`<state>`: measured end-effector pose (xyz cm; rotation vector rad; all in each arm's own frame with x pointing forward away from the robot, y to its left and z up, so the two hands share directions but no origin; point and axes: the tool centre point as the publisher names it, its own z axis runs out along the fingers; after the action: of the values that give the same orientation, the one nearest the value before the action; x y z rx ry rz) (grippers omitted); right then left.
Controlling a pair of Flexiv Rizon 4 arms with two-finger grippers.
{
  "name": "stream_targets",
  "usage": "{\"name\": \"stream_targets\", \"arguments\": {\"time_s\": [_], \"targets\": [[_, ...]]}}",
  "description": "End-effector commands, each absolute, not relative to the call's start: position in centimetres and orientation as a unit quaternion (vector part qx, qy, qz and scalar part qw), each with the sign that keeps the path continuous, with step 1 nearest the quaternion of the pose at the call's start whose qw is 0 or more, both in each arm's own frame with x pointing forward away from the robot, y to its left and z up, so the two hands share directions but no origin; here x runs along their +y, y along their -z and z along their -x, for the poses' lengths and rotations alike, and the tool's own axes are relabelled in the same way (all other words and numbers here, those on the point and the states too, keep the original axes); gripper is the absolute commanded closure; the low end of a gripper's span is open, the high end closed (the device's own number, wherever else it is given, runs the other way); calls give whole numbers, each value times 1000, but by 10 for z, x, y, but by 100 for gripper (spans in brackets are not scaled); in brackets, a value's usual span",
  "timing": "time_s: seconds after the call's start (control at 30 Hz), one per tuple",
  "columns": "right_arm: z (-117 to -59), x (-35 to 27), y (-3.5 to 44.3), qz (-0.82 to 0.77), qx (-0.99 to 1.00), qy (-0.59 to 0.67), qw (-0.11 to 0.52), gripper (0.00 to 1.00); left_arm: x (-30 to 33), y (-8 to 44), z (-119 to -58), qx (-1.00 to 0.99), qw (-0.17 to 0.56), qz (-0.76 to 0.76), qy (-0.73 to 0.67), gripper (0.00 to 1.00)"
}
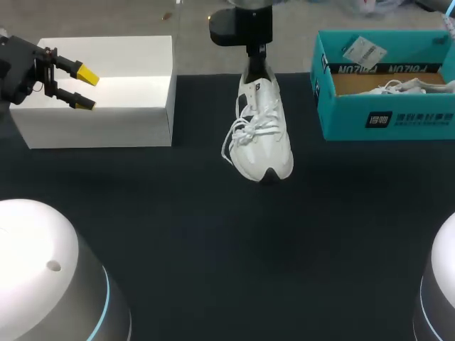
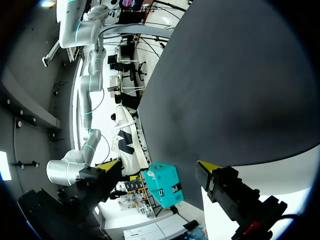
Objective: Take the shoe out of the shoebox, open the shoe tongue, remove and reinsert the insole, then place the shoe into the shoebox
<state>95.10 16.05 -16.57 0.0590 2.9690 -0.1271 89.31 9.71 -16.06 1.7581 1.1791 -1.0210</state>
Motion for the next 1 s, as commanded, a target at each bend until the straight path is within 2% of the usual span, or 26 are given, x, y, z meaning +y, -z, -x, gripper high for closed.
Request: {"name": "stream_targets", "arguments": {"time_s": [0.03, 0.23, 0.7, 1.0], "targets": [[-952, 161, 164, -19, 995, 42, 82, 100, 98, 160, -893, 463, 385, -691, 400, 0], [-979, 131, 158, -2, 996, 25, 87, 100, 98, 160, -893, 463, 385, -691, 400, 0], [-1109, 6, 136, -5, 994, 28, 105, 100, 98, 160, -893, 463, 385, -691, 400, 0], [-1140, -58, 127, -24, 991, 47, 121, 100, 98, 160, -893, 463, 385, -691, 400, 0]]}}
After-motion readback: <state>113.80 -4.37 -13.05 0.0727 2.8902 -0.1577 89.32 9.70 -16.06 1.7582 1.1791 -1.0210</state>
